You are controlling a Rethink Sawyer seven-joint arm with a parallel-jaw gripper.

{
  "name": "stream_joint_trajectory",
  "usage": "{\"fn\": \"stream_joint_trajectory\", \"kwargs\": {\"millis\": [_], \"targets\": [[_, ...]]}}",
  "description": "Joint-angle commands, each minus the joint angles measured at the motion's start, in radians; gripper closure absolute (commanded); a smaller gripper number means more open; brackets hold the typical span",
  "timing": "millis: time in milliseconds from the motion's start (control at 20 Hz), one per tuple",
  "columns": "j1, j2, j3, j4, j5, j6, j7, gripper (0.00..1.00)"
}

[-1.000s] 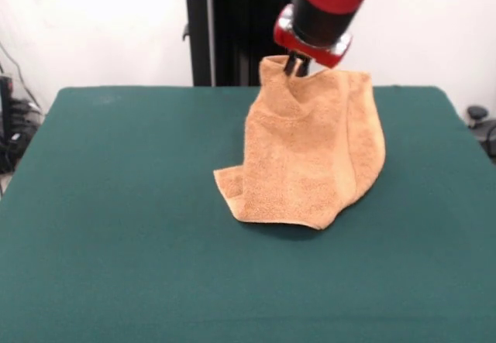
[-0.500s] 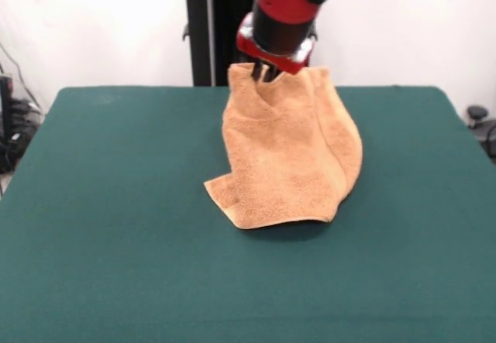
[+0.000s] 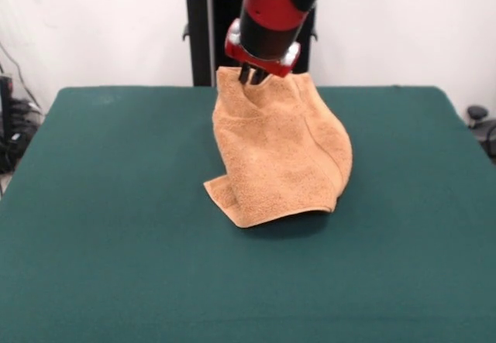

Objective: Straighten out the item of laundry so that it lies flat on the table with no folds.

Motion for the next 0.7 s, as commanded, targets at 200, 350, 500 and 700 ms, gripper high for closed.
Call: {"fn": "stream_joint_trajectory", "kwargs": {"millis": [200,350,500,700], "targets": [[-0.018,0.022,0.153,0.078,-0.068,-0.010,-0.181,1.00],[-0.032,0.033,0.169,0.098,-0.051,-0.041,-0.148,1.00],[-0.037,0.041,0.177,0.120,-0.050,-0.080,-0.123,1.00],[-0.037,0.038,0.189,0.129,-0.076,-0.099,-0.113,0.00]]}}
